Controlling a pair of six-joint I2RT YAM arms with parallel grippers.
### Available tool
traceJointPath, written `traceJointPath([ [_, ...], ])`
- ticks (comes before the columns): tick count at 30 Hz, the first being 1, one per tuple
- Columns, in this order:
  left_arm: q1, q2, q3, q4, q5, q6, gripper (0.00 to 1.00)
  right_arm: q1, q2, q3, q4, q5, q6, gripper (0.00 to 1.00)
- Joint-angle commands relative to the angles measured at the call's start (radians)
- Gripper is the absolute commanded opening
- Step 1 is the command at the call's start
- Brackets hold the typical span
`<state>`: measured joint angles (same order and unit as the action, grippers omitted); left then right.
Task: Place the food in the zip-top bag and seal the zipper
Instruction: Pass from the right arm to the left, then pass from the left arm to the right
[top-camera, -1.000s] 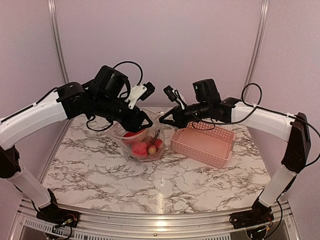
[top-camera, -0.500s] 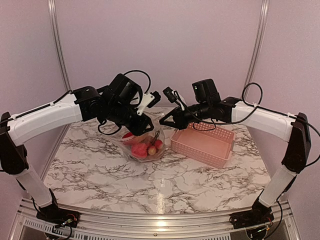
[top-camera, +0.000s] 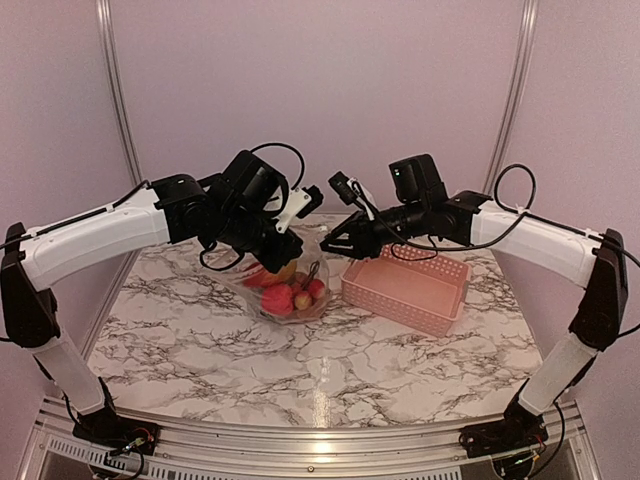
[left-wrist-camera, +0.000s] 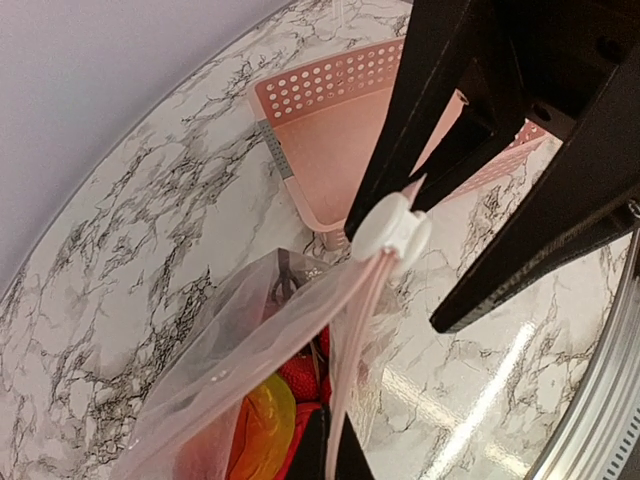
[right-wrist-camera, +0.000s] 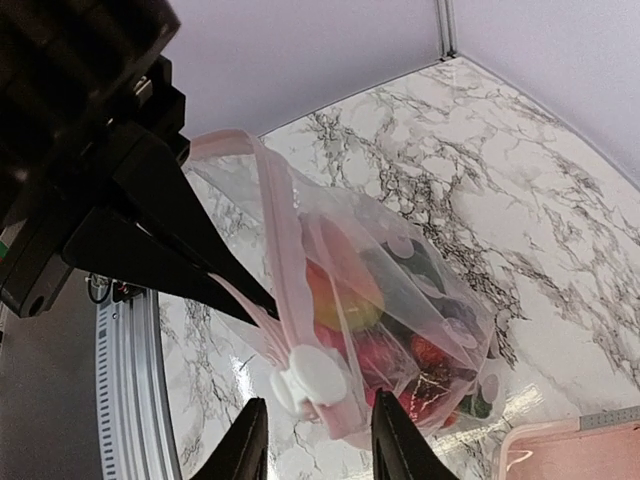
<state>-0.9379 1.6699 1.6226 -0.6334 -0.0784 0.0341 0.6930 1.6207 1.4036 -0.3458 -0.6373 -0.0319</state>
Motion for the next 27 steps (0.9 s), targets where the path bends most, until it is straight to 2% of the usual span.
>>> traceJointPath([
  [1,0.003,-0.047,-0.017,-0.006,0.038,0.069,0.0,0.01,-0.028,0.053,-0.061,0.023,-0.085,0.33],
  [9,0.056,-0.112,-0.047,-0.017,0.205,0.089,0.0,0.025,-0.019,0.094,-0.107,0.036,-0.15,0.28],
  [27,0.076,-0.122,-0.057,-0.023,0.24,0.091,0.0,0.058,0.039,0.181,-0.124,0.038,-0.166,0.25],
])
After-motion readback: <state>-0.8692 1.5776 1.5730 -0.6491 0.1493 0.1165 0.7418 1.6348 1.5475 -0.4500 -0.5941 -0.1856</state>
